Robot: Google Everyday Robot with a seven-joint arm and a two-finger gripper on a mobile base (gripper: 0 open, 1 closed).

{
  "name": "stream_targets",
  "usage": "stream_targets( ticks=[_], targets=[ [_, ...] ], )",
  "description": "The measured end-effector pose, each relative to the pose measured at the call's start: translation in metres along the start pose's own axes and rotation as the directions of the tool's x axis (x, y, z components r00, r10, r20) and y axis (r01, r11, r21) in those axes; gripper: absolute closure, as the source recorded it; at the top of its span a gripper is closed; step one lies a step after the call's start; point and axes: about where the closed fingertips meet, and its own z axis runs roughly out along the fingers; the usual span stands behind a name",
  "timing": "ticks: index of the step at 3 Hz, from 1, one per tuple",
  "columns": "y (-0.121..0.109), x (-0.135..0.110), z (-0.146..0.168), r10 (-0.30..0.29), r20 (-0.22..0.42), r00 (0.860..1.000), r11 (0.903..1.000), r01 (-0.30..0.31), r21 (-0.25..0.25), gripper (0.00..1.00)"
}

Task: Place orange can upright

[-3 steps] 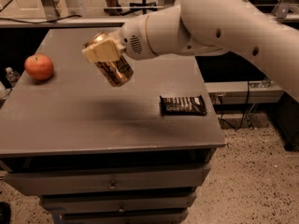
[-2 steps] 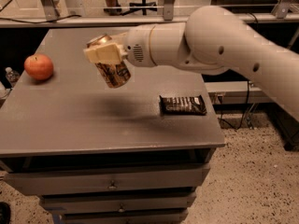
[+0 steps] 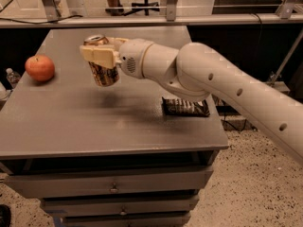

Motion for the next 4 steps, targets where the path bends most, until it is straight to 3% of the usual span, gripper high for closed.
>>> stream_targets(
  ticks=[1, 2, 3, 4],
  targets=[
    [-0.003, 0.007, 0.014, 0.01, 0.047, 0.999, 1.0, -0.01, 0.0, 1.0],
    [-0.008, 0.03, 0.018, 0.014, 0.054, 0.998, 0.9999, -0.014, 0.0, 1.0],
    [-0.007, 0.038, 0.016, 0.015, 0.047, 0.999, 0.9999, -0.015, -0.007, 1.0],
    [-0.006, 0.047, 0.012, 0.032, 0.033, 0.999, 0.9994, -0.031, -0.014, 0.84]
  ],
)
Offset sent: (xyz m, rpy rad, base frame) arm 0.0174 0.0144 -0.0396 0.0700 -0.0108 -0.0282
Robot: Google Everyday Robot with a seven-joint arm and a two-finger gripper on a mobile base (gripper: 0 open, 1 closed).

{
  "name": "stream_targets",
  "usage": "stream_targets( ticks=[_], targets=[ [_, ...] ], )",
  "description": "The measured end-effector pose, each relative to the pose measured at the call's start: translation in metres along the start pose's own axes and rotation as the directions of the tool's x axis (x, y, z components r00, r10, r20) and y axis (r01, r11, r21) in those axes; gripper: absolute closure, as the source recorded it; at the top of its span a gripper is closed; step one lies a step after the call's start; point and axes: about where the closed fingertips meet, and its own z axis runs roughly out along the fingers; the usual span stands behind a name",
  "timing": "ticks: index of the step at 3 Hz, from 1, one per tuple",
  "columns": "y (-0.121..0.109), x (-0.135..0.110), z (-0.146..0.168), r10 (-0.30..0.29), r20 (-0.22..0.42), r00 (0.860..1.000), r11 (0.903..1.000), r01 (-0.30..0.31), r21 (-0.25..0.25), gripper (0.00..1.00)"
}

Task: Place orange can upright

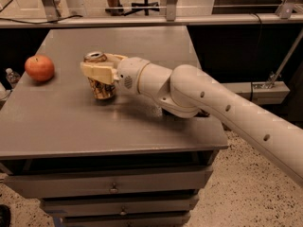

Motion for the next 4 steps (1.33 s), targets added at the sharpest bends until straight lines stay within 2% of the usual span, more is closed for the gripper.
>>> stream_targets(
  ticks=[3, 4],
  targets=[
    [0.001, 0.01, -0.027, 0.014, -0.029, 0.999, 0.9999, -0.014, 0.003, 0.14],
    [0.001, 0.011, -0.034, 0.011, -0.031, 0.999, 0.9999, -0.011, 0.005, 0.0]
  ],
)
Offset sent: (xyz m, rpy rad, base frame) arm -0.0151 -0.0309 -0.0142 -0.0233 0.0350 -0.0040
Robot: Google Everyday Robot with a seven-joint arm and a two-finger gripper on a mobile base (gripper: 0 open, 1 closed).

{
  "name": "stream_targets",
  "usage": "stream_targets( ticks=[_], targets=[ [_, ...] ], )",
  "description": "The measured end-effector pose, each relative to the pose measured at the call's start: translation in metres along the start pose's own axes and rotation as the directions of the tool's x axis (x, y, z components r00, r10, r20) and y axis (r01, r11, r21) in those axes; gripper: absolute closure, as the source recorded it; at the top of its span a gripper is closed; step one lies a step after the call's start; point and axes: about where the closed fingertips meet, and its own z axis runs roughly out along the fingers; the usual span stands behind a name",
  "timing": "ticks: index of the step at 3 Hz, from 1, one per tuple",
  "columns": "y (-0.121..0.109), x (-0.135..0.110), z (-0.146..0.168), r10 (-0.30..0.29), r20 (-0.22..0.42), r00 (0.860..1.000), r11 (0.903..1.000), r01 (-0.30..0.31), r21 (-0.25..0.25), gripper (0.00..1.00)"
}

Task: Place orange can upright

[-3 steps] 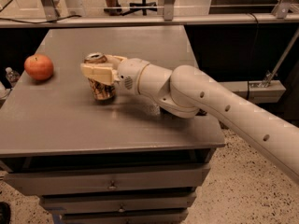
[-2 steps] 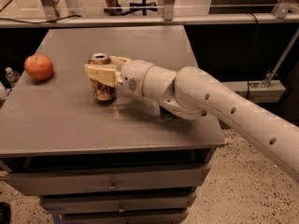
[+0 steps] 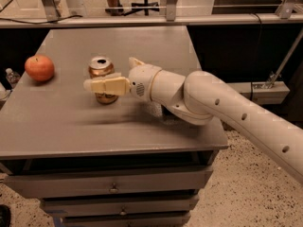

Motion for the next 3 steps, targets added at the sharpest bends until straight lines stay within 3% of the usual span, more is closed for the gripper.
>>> stream_targets(
  ticks=[1, 3],
  targets=[
    [0.0, 0.0, -0.002, -0.002, 0.0, 1.0, 1.0, 0.002, 0.001, 0.0],
    [-0.014, -0.033, -0.067, -0.111, -0.033, 0.993, 0.9928, 0.112, 0.043, 0.0]
  ],
)
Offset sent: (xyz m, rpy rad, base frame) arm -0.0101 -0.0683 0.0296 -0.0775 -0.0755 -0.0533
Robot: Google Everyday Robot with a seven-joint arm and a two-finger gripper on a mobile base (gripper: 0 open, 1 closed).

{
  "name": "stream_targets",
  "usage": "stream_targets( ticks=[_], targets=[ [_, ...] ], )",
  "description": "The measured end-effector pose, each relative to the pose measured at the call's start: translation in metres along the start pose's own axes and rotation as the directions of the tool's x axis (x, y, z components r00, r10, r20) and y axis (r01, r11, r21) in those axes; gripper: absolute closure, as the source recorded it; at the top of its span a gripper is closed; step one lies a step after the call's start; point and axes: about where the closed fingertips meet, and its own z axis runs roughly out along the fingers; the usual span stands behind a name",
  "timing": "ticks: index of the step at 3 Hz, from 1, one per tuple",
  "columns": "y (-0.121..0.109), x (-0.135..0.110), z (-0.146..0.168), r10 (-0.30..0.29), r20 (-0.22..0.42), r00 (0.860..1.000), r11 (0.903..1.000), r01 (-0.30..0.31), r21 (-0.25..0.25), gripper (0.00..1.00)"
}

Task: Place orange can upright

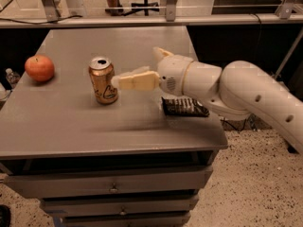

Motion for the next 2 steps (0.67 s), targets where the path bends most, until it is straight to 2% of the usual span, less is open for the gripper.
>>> stream_targets(
  ticks=[1, 2],
  targets=[
    [-0.0222, -0.0257, -0.0598, -0.079, -0.025, 0.997, 0.9962, 0.08, 0.036, 0.0],
    [-0.0188, -0.0281, -0.0635, -0.084, -0.029, 0.996, 0.9962, 0.085, 0.018, 0.0]
  ],
)
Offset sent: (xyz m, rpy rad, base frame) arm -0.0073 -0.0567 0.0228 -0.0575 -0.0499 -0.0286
